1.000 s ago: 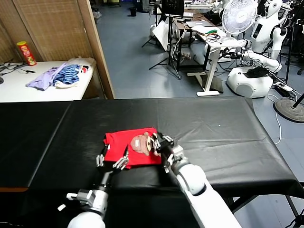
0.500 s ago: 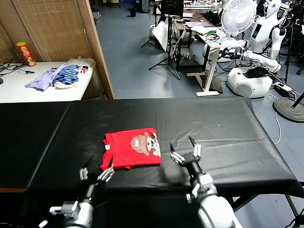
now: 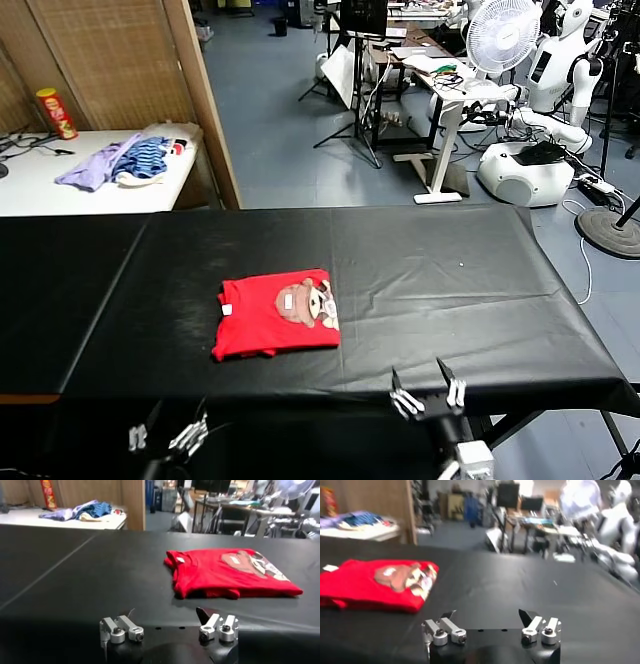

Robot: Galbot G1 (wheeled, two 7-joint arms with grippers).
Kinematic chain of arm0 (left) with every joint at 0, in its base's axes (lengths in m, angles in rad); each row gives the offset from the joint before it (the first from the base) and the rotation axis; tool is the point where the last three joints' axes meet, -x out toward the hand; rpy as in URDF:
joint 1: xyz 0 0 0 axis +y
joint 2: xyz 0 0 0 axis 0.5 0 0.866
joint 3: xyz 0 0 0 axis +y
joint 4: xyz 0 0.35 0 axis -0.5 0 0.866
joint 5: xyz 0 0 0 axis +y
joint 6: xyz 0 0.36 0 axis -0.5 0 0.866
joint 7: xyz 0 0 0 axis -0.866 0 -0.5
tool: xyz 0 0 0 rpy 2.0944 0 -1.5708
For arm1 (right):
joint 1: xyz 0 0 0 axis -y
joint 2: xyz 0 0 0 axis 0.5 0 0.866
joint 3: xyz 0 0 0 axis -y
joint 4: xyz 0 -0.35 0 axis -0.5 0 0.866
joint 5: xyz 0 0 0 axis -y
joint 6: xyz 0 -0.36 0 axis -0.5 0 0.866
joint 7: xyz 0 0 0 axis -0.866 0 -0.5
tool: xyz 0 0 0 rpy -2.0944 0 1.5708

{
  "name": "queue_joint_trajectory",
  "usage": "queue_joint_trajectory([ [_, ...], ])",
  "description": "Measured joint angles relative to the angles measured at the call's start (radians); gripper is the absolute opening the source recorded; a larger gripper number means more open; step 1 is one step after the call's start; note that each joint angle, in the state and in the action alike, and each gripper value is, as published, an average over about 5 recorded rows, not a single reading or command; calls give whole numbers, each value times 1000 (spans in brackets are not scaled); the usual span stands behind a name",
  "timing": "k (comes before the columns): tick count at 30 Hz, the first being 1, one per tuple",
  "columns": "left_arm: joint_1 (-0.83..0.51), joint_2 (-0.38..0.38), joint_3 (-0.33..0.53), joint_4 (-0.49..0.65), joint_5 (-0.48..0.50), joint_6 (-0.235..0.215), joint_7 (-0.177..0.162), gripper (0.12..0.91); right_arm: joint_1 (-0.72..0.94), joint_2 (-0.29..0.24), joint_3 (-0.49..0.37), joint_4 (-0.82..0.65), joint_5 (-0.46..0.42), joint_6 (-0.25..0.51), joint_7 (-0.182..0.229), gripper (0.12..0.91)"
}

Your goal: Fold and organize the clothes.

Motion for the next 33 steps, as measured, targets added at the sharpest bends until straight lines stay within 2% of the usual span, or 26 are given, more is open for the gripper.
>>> queue_joint_trajectory([
  [3, 20, -3, -7, -31, -5, 22, 6, 798, -56, 4, 20, 40, 33, -31, 17, 798],
  [8, 20, -5, -8, -54, 6, 30, 28, 798, -96, 9, 40, 67, 49, -41, 19, 798],
  [20, 32, 13, -12, -77, -5, 43, 22, 798, -113, 10, 43, 86, 40, -44, 8, 798],
  [28, 38, 16, -14, -99, -33, 89, 12, 798, -117, 10, 34, 84, 25, -44, -5, 798],
  [33, 42, 16, -16, -107, -38, 101, 9, 798, -117, 10, 34, 83, 25, -44, -5, 798],
])
